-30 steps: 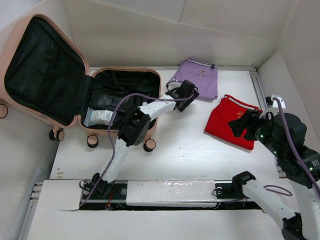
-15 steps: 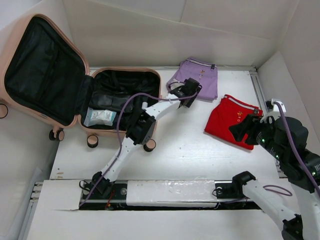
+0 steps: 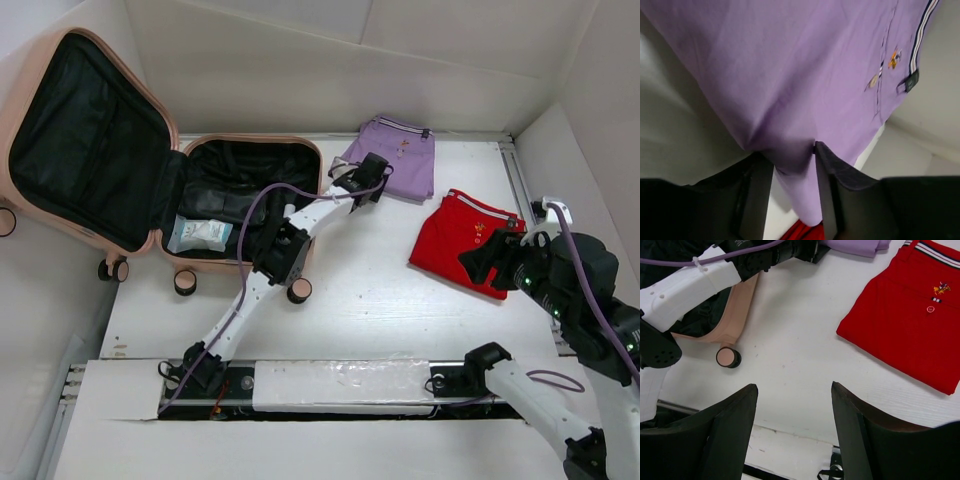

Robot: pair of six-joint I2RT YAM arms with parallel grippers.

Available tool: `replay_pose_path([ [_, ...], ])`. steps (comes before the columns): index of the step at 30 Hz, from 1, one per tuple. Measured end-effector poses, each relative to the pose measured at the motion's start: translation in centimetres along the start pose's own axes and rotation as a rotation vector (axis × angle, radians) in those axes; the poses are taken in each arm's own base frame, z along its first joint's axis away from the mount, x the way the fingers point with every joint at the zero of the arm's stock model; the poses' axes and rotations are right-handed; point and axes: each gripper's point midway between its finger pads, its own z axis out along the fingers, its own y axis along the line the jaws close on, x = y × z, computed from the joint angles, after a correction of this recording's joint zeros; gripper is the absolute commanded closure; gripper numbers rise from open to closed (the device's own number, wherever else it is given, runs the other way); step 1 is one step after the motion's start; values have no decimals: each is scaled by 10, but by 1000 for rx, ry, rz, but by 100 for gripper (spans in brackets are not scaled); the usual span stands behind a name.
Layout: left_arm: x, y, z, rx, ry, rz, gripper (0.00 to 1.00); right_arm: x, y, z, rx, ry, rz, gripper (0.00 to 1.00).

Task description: Pack the luggage

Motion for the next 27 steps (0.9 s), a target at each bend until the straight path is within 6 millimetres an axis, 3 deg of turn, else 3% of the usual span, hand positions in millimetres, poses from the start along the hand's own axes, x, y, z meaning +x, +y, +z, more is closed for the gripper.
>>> replay_pose_path([
  [2, -5, -1, 5, 6, 0, -12, 78, -2, 1, 0, 0, -1, -3, 33],
  [3, -6, 0, 7, 8, -2, -14, 92, -3, 1, 1, 0, -1, -4, 33],
  [4, -7, 1, 8, 6, -3, -15, 100, -3, 1, 1, 0, 0, -5, 33],
  [10, -7, 3, 10, 38, 23, 12, 100, -3, 1, 6, 6, 14, -8, 33],
  [14, -11, 16, -10, 25, 15, 131, 100, 0, 1, 9, 8, 26, -8, 33],
  [17, -14, 13, -27, 27, 9, 248, 100, 1, 3, 10, -3, 32, -9, 33],
  [19, -18, 1, -42, 46, 15, 314, 100, -1, 4, 11, -11, 26, -8, 33],
  [23, -34, -44, -81, 127, 46, 416, 100, -4, 8, 11, -27, 13, -7, 33],
  [27, -83, -91, -131, 198, 34, 495, 100, -8, 10, 12, -38, 1, -6, 33],
])
